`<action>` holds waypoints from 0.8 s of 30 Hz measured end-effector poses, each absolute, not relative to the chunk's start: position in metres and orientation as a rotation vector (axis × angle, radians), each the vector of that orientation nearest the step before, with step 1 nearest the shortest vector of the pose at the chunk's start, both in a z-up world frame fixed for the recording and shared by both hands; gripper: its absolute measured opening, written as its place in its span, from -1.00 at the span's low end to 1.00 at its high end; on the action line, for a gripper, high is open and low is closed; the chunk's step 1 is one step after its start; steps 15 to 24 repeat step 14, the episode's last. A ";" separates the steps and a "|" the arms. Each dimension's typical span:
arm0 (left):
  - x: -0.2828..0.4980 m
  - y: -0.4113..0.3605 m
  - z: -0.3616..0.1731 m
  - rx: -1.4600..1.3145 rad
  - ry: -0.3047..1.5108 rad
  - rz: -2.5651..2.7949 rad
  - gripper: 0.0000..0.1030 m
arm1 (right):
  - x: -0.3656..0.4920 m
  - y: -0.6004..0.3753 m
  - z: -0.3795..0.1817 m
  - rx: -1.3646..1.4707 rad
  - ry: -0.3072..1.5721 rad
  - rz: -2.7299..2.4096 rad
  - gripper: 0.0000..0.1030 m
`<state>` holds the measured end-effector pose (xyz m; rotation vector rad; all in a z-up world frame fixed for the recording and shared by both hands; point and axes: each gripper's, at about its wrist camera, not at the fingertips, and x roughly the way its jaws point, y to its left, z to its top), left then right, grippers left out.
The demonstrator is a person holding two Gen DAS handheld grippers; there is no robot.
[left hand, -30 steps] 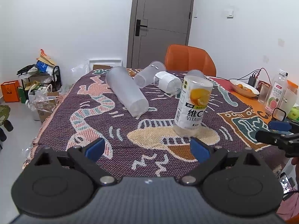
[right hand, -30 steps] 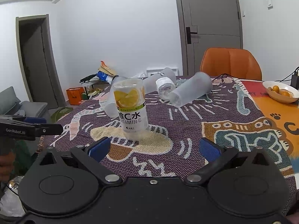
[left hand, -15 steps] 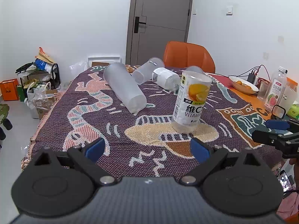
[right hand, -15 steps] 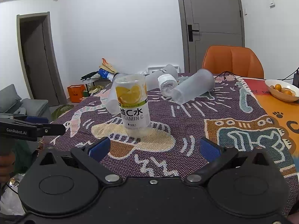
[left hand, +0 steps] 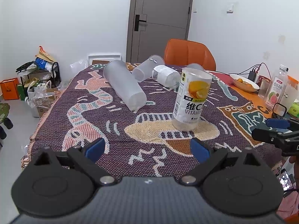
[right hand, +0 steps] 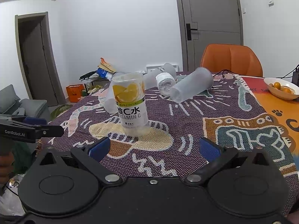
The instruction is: Flip cup upright
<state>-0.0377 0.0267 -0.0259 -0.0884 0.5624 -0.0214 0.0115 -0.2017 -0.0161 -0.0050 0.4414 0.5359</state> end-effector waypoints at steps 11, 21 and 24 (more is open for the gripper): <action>-0.038 0.025 -0.027 -0.075 0.561 -0.022 0.88 | 0.012 -0.200 -0.017 -0.009 0.448 0.539 1.00; -0.037 0.024 -0.028 -0.072 0.567 -0.021 0.88 | 0.013 -0.200 -0.019 -0.007 0.454 0.534 1.00; -0.037 0.024 -0.028 -0.072 0.567 -0.021 0.88 | 0.013 -0.200 -0.019 -0.007 0.454 0.534 1.00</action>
